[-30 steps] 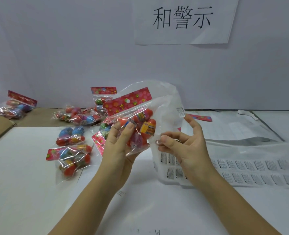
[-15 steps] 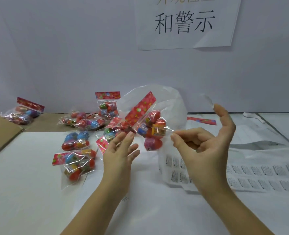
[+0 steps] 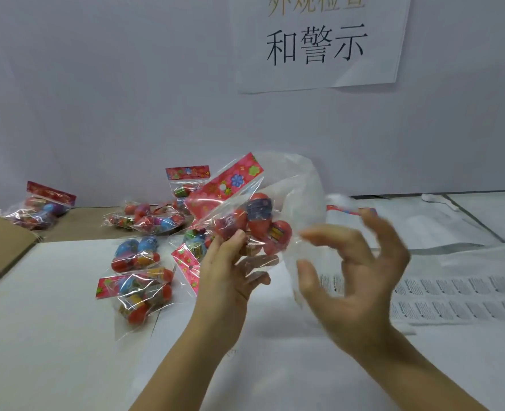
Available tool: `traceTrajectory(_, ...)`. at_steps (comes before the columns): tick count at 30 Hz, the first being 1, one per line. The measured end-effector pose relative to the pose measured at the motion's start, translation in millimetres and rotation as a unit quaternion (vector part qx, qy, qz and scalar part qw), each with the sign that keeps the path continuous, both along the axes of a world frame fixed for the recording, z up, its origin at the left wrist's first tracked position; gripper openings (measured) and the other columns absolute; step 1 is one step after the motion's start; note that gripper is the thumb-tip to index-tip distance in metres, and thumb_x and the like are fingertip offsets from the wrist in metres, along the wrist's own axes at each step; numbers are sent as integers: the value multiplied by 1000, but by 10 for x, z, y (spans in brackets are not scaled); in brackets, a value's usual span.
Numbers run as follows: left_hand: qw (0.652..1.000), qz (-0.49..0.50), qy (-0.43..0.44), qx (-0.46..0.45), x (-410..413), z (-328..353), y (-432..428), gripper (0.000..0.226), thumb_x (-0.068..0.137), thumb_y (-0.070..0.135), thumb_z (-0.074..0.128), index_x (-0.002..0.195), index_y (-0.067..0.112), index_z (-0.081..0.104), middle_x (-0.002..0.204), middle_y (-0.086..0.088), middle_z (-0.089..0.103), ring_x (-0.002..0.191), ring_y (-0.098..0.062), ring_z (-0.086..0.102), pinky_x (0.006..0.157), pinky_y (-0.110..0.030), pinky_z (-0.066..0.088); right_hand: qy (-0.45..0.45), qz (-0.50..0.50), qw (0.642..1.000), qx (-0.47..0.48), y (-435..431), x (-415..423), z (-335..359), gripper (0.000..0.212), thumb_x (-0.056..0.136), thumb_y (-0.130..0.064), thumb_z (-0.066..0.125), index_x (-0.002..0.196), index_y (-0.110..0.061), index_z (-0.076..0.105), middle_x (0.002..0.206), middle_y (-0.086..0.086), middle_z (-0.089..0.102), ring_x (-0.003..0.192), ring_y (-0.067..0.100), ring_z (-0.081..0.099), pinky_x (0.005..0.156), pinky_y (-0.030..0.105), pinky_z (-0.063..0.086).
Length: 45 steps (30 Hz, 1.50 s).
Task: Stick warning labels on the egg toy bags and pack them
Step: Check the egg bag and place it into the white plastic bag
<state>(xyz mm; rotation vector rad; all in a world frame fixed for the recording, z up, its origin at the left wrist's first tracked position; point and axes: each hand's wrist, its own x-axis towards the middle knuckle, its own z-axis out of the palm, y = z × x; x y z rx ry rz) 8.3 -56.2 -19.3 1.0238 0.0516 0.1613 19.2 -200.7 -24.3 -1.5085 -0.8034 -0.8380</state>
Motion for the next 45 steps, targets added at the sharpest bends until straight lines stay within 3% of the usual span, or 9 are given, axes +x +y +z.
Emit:
traceTrajectory(7, 996, 25, -11, 83, -18, -5, -61, 36, 75, 35, 68, 108, 24, 63, 87, 1, 74, 77, -21, 72, 52, -27, 53, 173, -11, 983, 52, -70, 73, 23, 89, 76, 1, 77, 137, -31, 20, 109, -7, 65, 102, 19, 61, 91, 28, 48)
traceTrajectory(11, 994, -17, -50, 95, -69, -33, -148, 41, 85, 38, 66, 125, 32, 59, 113, 2, 71, 102, -23, 70, 76, -39, 58, 236, 4, 972, -9, 32, -65, 41, 116, 63, -35, 85, 140, -53, -1, 114, -18, 66, 117, 8, 56, 97, 18, 41)
traceTrajectory(14, 985, -71, -92, 130, -143, -16, -206, 39, 87, 49, 50, 121, 40, 67, 128, 6, 62, 92, -8, 67, 72, -28, 55, 301, 57, 951, 46, 42, -77, 62, 121, 67, -21, 87, 139, -58, -4, 115, -19, 65, 112, 3, 61, 87, 19, 50)
traceTrajectory(19, 925, 146, -117, 332, -146, 1, -157, 45, 70, 49, 73, 112, 50, 56, 114, 5, 56, 88, 2, 55, 73, -16, 48, 348, 101, 920, 150, -91, 38, 149, 114, 63, -25, 79, 144, -50, 2, 105, 1, 73, 100, 19, 70, 95, 40, 53)
traceTrajectory(22, 971, -17, -52, 235, -64, 84, -43, 72, 59, 51, 73, 126, 32, 55, 122, 4, 64, 114, -16, 61, 93, -33, 52, 373, 153, 908, 116, -93, 30, 149, 126, 58, -26, 83, 147, -47, -3, 104, 6, 73, 97, 20, 71, 81, 29, 58)
traceTrajectory(26, 990, -64, -11, 122, -22, 103, -62, 36, 77, 20, 77, 110, 8, 68, 99, -8, 73, 93, -25, 70, 82, -35, 59, 356, 89, 929, 49, -16, -21, 121, 125, 59, -39, 85, 144, -54, -5, 117, -9, 68, 111, 4, 62, 86, 10, 48)
traceTrajectory(29, 998, -37, 7, 50, 28, 112, 35, 46, 74, 20, 71, 118, 7, 64, 104, -13, 74, 91, -27, 73, 68, -32, 60, 280, 11, 959, 51, -88, 7, 173, 105, 61, -47, 84, 134, -60, 9, 134, -14, 48, 124, -5, 46, 100, 15, 39)
traceTrajectory(35, 998, -59, 32, 4, -37, -16, 165, 95, 46, -6, 79, 134, 16, 50, 113, -25, 69, 93, -37, 72, 69, -33, 60, 309, 58, 939, 143, -240, 135, 243, 20, 71, -19, 68, 90, -28, 70, 89, -3, 72, 88, 15, 68, 79, 28, 55)
traceTrajectory(45, 998, -60, 5, 4, -87, -46, 140, 105, 57, -8, 82, 144, 31, 39, 130, -21, 60, 102, -38, 69, 72, -42, 60, 374, 122, 919, 4, -270, 111, 313, 18, 75, -8, 70, 69, -24, 76, 69, 3, 70, 67, 19, 68, 58, 26, 54)
